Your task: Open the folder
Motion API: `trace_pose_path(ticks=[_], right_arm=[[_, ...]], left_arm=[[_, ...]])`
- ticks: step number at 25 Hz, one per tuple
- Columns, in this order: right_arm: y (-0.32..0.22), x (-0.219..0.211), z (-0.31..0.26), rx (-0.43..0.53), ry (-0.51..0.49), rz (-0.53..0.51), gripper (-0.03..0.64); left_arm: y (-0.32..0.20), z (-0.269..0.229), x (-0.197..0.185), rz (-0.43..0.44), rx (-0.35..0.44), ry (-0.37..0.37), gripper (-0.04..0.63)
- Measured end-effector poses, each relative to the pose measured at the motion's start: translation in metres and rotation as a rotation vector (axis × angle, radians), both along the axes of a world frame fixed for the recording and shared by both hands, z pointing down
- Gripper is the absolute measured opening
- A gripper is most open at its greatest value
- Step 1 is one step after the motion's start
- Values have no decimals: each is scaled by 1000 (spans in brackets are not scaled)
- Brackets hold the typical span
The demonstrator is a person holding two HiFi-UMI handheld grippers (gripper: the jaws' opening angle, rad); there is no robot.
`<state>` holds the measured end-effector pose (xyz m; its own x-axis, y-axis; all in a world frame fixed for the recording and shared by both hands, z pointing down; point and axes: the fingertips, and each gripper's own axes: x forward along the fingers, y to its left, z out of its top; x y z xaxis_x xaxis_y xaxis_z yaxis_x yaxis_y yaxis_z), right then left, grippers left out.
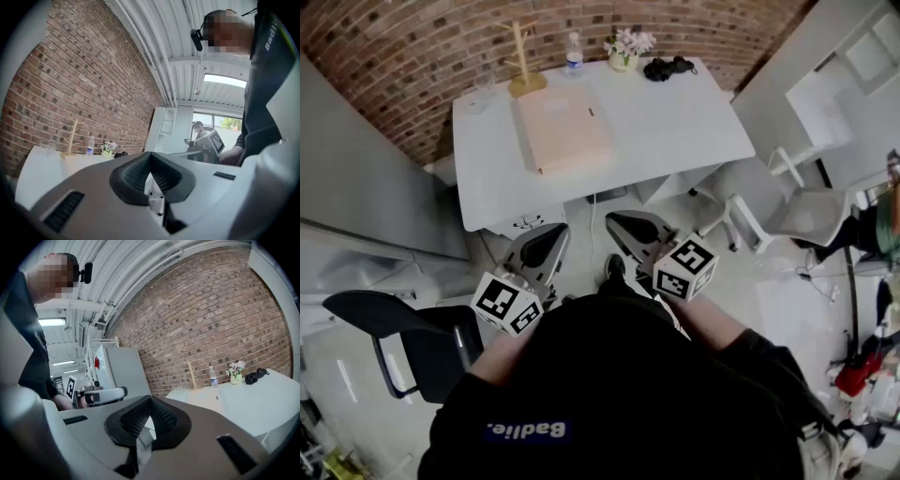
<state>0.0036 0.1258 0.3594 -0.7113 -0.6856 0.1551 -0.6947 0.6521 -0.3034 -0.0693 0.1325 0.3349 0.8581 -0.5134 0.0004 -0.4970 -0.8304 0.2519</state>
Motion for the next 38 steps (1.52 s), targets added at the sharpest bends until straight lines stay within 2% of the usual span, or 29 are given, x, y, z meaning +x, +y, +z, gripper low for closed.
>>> trace_pose_path(ticks=[17, 38], right_arm=[[2, -2, -3, -13, 16, -21, 29], [-9, 11, 4, -36, 13, -12, 29]], left_arm=[[8, -7, 7, 29, 11, -15, 2], [0, -8, 16, 25, 23, -31, 2]])
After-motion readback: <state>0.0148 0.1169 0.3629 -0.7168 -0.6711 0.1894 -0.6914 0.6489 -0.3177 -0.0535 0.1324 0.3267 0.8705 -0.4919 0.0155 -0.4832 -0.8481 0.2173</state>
